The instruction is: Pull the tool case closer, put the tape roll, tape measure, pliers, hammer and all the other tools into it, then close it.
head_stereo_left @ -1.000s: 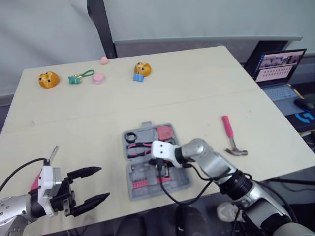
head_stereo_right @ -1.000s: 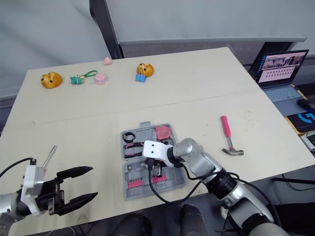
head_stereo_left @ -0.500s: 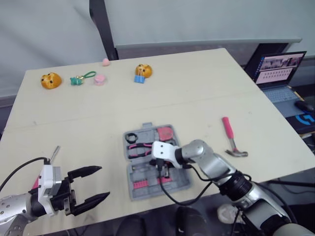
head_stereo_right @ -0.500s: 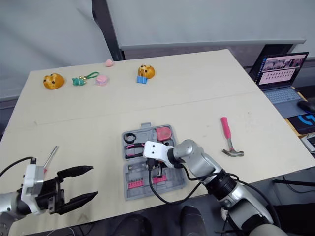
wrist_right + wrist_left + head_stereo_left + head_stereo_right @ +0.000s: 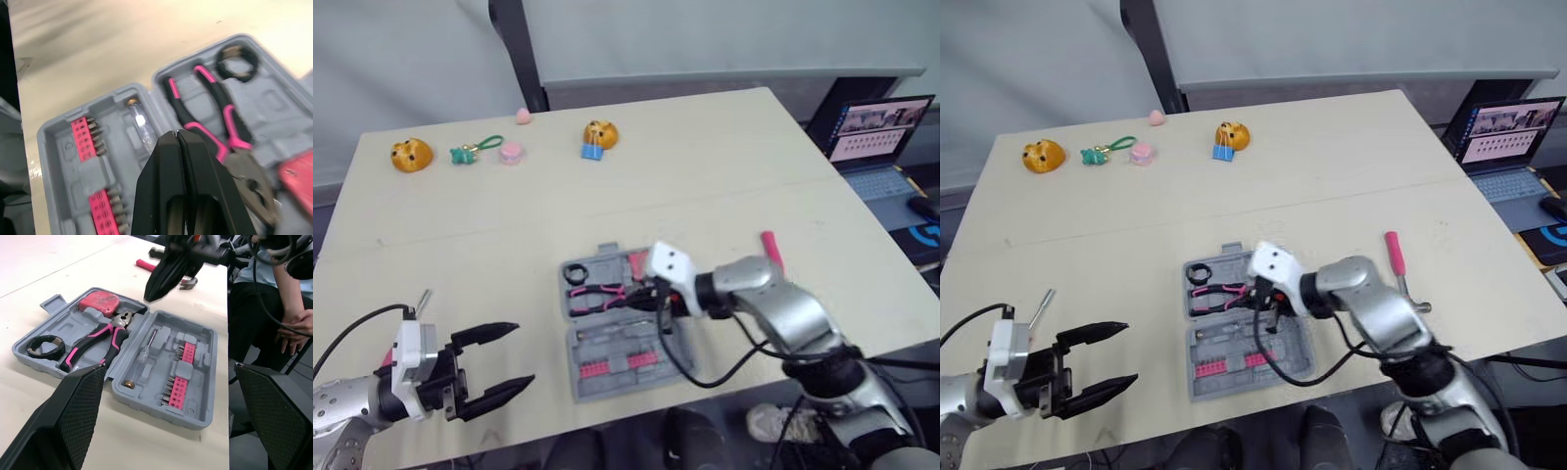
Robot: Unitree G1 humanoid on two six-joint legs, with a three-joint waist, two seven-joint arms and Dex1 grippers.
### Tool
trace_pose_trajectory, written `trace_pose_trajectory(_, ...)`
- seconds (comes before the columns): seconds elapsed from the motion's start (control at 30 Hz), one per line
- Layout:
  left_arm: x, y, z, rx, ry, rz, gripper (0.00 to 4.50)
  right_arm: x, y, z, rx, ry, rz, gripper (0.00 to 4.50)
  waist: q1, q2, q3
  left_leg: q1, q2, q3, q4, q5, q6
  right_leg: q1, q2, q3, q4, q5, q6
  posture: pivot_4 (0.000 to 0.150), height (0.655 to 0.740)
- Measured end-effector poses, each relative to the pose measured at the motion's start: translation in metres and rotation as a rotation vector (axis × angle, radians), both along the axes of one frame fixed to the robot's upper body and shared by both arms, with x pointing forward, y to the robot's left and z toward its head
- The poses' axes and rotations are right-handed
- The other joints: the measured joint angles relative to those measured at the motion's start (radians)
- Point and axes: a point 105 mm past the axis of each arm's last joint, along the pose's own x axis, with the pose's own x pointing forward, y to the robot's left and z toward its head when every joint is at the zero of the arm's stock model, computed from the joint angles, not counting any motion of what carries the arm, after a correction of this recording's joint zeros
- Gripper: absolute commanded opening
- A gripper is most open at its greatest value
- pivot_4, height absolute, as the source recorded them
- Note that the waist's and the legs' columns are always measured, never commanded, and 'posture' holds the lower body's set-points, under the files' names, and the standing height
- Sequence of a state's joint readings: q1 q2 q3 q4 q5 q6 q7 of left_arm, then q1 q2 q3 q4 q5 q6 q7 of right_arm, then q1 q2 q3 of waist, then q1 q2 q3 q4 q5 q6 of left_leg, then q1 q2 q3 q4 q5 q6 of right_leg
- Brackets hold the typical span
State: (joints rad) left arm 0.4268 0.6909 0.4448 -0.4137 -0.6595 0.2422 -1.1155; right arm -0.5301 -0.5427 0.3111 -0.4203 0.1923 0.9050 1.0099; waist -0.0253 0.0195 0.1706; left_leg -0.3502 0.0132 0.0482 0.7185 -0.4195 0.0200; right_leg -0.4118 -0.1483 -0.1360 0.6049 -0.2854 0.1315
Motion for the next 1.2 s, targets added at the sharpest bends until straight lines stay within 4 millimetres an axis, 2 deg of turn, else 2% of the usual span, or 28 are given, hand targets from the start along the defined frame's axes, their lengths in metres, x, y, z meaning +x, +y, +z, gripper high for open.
trace_pose_trajectory(0.17, -0.004, 0.006, -0.009, 0.012, 0.084, 0.048, 4.5, -0.007, -0.059, -0.013, 0.033, 0.026, -0.188, 0.08, 0.005, -0.002, 0.002, -0.001, -0.003, 0.001, 0.0, 0.0, 0.001, 0.0, 0.0, 0.0, -0.003, 0.001, 0.002, 0.15, 0.7155)
trace_pose_trajectory(0.27, -0.005, 0.008, -0.011, 0.012, 0.106, 0.065, 4.5, -0.018, -0.093, -0.019, -0.01, 0.059, -0.271, 0.08, 0.006, -0.002, 0.003, 0.0, -0.002, 0.002, 0.001, 0.0, 0.001, 0.001, 0.001, 0.0, -0.003, 0.001, 0.002, 0.15, 0.7155)
trace_pose_trajectory(0.3, -0.005, 0.01, -0.012, 0.013, 0.112, 0.074, 4.5, -0.023, -0.101, -0.021, -0.018, 0.085, -0.288, 0.29, 0.008, -0.003, 0.003, 0.0, -0.002, 0.002, 0.001, 0.0, 0.001, 0.002, 0.001, 0.0, -0.003, 0.001, 0.002, 0.15, 0.7155)
trace_pose_trajectory(0.37, -0.006, 0.012, -0.012, 0.015, 0.116, 0.085, 4.5, -0.035, -0.118, -0.028, -0.024, 0.151, -0.321, 0.89, 0.01, -0.004, 0.004, 0.002, -0.002, 0.003, 0.001, 0.0, 0.001, 0.003, 0.001, 0.001, -0.003, 0.001, 0.002, 0.15, 0.7155)
trace_pose_trajectory(0.5, -0.013, 0.021, -0.02, 0.009, 0.142, 0.125, 4.5, -0.057, -0.137, -0.044, -0.025, 0.253, -0.368, 2.94, 0.013, -0.005, 0.005, 0.008, 0.0, 0.006, -0.001, 0.0, 0.001, 0.006, 0.001, 0.004, -0.002, 0.001, 0.002, 0.15, 0.7155)
trace_pose_trajectory(0.6, -0.016, 0.02, -0.021, 0.017, 0.096, 0.118, 4.5, -0.066, -0.141, -0.05, -0.012, 0.289, -0.385, 4.44, 0.022, -0.007, 0.006, 0.011, 0.001, 0.007, 0.0, 0.0, 0.001, 0.008, 0.0, 0.006, -0.004, 0.001, 0.002, 0.15, 0.7155)
trace_pose_trajectory(0.8, -0.036, 0.028, -0.04, 0.032, 0.09, 0.177, 4.5, -0.073, -0.157, -0.058, 0.027, 0.259, -0.462, 4.44, 0.026, -0.008, 0.006, 0.014, 0.001, 0.008, -0.001, -0.002, 0.002, 0.01, -0.001, 0.006, -0.007, 0.001, 0.002, 0.15, 0.7155)
trace_pose_trajectory(0.93, -0.043, 0.032, -0.044, 0.03, 0.046, 0.213, 4.5, -0.076, -0.171, -0.067, 0.037, 0.226, -0.508, 4.44, 0.028, -0.008, 0.006, 0.014, 0.001, 0.007, -0.001, -0.002, 0.003, 0.012, -0.001, 0.006, -0.008, 0.001, 0.002, 0.15, 0.7155)
trace_pose_trajectory(1.2, -0.054, 0.037, -0.052, 0.035, 0.019, 0.231, 4.5, -0.078, -0.18, -0.076, 0.047, 0.188, -0.528, 4.44, 0.027, -0.007, 0.007, 0.015, 0.002, 0.007, 0.0, -0.002, 0.004, 0.012, -0.002, 0.006, -0.009, 0.001, 0.001, 0.15, 0.7155)
